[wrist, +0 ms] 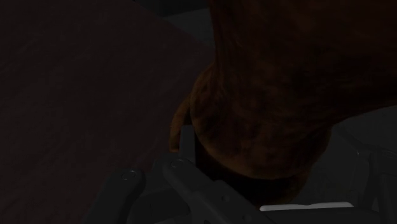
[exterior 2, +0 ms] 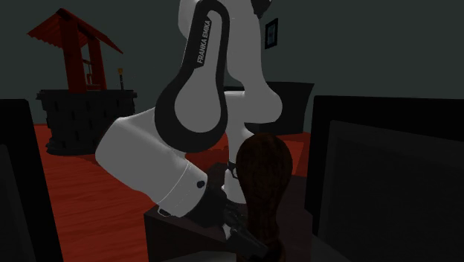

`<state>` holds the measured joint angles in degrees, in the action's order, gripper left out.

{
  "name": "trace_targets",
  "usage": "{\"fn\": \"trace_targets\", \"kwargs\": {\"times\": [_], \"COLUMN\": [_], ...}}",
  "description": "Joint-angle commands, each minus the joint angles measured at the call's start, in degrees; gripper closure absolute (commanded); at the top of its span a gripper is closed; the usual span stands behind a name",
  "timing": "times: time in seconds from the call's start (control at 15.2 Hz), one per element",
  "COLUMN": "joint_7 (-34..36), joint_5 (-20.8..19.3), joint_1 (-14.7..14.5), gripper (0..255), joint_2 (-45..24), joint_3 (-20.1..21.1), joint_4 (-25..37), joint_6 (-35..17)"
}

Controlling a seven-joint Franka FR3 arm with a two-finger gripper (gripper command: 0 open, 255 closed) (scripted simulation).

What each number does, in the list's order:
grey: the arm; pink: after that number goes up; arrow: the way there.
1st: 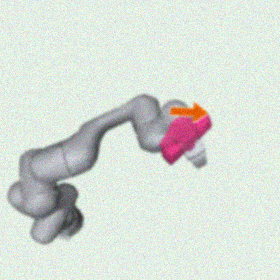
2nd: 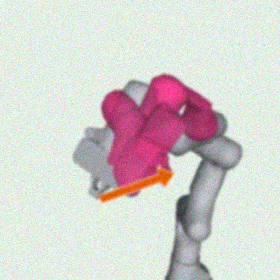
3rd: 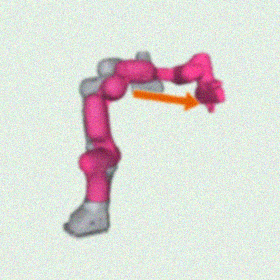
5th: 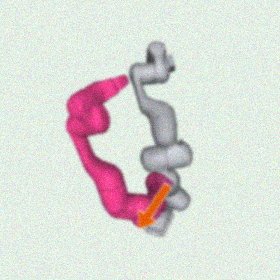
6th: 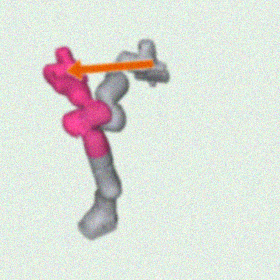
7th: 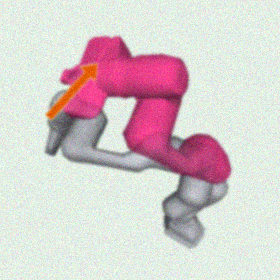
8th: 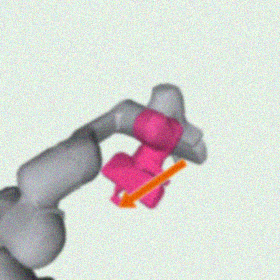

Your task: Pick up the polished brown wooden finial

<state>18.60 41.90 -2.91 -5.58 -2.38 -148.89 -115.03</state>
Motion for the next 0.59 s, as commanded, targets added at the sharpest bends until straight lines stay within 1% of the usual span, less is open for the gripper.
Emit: {"fn": "trace_targets", "kwargs": {"times": [0.0,0.2,0.53], "joint_7": [0.0,0.1,2.8], "joint_5": [-0.1,0.0,-1.6], "joint_1": [0.0,-0.1,0.1], "gripper": [255,255,255], "joint_2": [-0.1,-0.1,4.3], "joint_3": [-0.1,0.1,-0.3], "joint_4": [-0.1,-0.1,-0.4], "joint_6": [-0.1,-0.2,2.9]}}
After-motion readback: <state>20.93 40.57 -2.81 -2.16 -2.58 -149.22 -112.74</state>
